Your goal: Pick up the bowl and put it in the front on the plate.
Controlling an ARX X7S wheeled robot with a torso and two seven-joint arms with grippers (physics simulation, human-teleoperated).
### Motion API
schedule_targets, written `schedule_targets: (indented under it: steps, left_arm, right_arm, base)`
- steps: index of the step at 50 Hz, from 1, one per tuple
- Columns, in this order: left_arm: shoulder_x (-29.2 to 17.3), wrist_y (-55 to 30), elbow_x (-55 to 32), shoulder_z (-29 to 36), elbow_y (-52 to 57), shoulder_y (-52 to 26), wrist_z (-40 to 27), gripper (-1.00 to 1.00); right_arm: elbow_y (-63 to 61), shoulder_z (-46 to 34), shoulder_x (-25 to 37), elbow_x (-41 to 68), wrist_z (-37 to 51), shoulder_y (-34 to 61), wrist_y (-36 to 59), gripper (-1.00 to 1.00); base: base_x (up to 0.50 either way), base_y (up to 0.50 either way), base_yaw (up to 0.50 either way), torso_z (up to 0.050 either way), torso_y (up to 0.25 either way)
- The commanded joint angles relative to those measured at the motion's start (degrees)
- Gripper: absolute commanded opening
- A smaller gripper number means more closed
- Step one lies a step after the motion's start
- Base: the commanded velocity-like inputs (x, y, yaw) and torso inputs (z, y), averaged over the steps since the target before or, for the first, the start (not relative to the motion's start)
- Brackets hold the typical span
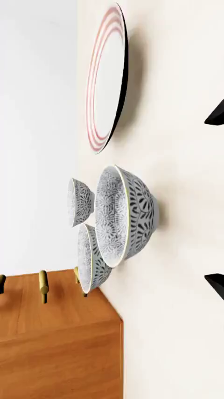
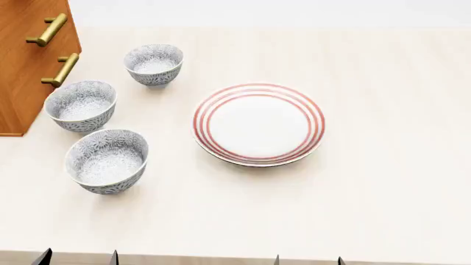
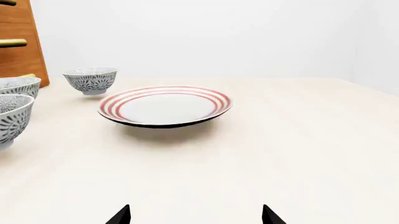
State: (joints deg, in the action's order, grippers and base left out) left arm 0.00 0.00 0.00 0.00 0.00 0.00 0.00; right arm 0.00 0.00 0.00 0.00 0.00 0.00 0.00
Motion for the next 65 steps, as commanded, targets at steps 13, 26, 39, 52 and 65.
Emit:
schedule_targets:
  steps: [13,26,39,52,65]
  left_arm:
    - [-2.57,0.20,-2.78,2.88,0.13,0.14,-3.27,1.00]
    - [-3.71,2.88,-3.18,4.00,0.20,0.32,-5.59,1.00]
    - [-5.42,32.93,19.75,3.40,13.99,7.01,-20.14,1.00]
    - [-6.06,32.56,20.22,3.76,15.04,7.07,-22.11,1.00]
    - [-6.59,31.50,20.52,4.53,16.55,7.33,-22.83,1.00]
  right_arm:
    - [-0.33,-3.08,2.55,2.89,3.29,-0.11,0.37,1.00]
    - [-0.88,-4.22,3.56,4.59,4.60,-0.58,-3.01,1.00]
    - [-7.53,-3.59,2.49,10.57,1.05,-6.04,-42.28,1.00]
    - [-8.91,-5.50,4.47,12.56,2.43,-5.98,-41.47,1.00]
    - [-10.27,-6.11,5.29,11.87,4.25,-5.44,-41.06,1.00]
  base:
    - [0.00,0.00,0.00,0.000,0.000]
    - [0.00,0.00,0.00,0.000,0.000]
    - [0.00,0.00,0.00,0.000,0.000]
    - [0.14,-0.04,0.00,0.000,0.000]
    - [0.50,-0.06,0.00,0.000,0.000]
